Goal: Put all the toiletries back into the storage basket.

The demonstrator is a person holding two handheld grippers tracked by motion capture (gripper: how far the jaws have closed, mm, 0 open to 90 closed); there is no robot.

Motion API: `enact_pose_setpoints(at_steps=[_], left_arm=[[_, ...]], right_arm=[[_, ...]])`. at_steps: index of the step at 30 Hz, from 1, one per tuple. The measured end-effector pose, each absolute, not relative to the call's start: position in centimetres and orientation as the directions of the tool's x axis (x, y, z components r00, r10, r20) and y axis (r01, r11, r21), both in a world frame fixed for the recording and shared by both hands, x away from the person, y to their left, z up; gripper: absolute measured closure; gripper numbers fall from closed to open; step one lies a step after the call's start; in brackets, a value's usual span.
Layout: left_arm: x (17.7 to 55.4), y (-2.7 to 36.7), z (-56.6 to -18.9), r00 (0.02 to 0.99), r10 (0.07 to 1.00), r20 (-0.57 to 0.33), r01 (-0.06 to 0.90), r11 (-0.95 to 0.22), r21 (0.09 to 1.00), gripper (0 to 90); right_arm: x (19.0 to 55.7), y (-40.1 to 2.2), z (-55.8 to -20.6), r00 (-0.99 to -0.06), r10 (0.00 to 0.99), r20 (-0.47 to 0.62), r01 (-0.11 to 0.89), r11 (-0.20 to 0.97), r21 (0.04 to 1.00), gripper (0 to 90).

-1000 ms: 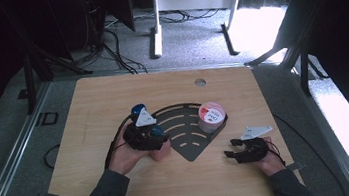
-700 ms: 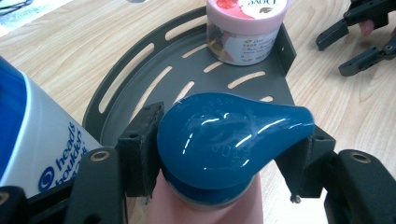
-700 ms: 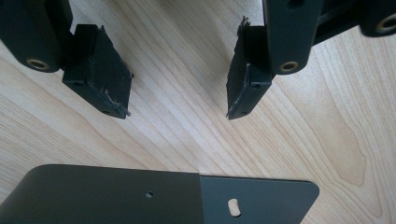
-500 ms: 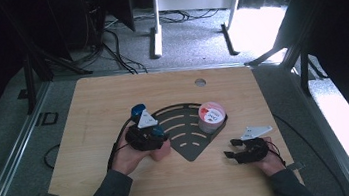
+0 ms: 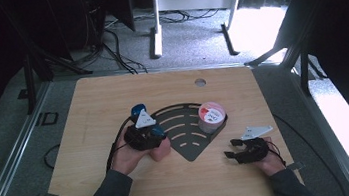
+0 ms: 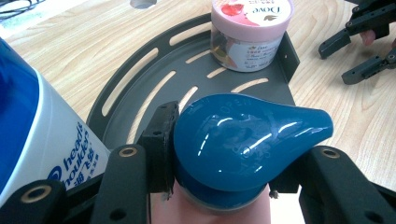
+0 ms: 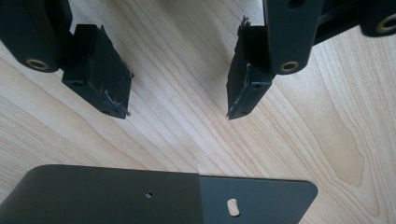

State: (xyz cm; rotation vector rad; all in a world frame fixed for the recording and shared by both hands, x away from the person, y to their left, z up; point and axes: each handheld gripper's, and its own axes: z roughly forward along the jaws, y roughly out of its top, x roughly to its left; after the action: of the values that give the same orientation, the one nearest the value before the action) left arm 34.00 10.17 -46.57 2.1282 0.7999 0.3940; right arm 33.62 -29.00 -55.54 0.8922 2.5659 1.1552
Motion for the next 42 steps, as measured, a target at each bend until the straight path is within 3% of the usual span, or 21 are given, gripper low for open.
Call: enact_pose_setpoints(at_steps=[23,42], left_arm=[[33.1,9.6,-46.1,0.77,0.638,-0.001,0.412,-0.496,0.765,52.8],[31.8,8.2,-43.3,0.816,0.578,-0.007,0.372,-0.516,0.772,52.8]], right_arm=[[33.7,-29.1,-55.6,-0.8,0.595,0.077,0.45,0.51,0.733,39.6],[33.7,-29.2,-55.6,-0.799,0.596,0.081,0.452,0.505,0.735,39.6]])
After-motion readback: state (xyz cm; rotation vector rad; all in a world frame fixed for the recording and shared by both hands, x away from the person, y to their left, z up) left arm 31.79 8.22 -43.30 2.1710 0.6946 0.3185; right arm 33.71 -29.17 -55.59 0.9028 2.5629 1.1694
